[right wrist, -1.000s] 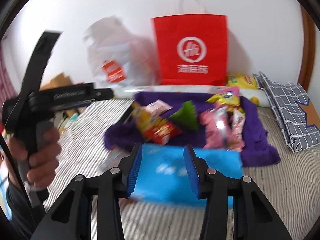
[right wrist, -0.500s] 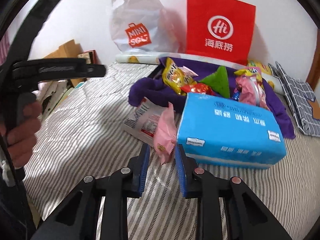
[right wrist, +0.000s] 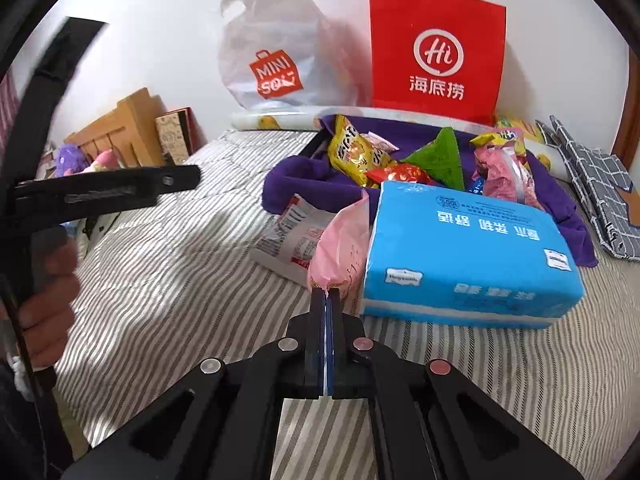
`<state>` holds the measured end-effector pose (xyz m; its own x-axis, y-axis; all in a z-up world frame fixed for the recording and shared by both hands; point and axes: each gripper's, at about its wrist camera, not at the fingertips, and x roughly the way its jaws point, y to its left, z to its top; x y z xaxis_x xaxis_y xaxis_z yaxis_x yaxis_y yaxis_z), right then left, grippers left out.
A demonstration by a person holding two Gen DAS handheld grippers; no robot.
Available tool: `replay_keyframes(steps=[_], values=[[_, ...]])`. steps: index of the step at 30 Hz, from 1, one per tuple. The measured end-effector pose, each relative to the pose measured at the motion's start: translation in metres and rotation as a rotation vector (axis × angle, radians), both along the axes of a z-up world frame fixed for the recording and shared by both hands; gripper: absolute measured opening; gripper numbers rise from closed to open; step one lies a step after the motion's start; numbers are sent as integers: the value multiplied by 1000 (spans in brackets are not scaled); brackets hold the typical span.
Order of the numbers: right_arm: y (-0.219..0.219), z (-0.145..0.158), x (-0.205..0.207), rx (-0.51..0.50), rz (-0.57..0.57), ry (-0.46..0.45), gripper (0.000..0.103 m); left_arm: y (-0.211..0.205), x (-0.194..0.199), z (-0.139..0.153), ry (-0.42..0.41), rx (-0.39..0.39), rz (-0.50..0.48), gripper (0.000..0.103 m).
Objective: Organize snacks
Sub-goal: 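Grasp the white printed packet with the left tool while the right tool grasps the pink cake packet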
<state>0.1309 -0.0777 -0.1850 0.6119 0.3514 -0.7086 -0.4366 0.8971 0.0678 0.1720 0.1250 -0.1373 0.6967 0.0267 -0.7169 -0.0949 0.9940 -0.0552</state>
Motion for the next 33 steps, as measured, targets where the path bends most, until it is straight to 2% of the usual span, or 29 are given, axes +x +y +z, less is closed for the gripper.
replay_keyframes(steps=[6,9,15,23,27,33], values=[[-21,14,-25,41,21,-13,1,-23,15,-18,54,-27,-54,71],[-32,21,-40,28,27,-50,0,-36,23,-26,73,-36,-72,71],[-70,21,-52,16,-20,-69,1,-62,39,-40,112,-13,-93,71],[-124,-3,-45,16,-121,6,1,-87,49,-50,129,-25,-133,73],[-140,-15,-41,22,-141,43,1,-88,53,-57,163,-58,-135,74],[-153,-20,-37,33,-159,56,4,-89,52,-57,149,-45,-138,74]])
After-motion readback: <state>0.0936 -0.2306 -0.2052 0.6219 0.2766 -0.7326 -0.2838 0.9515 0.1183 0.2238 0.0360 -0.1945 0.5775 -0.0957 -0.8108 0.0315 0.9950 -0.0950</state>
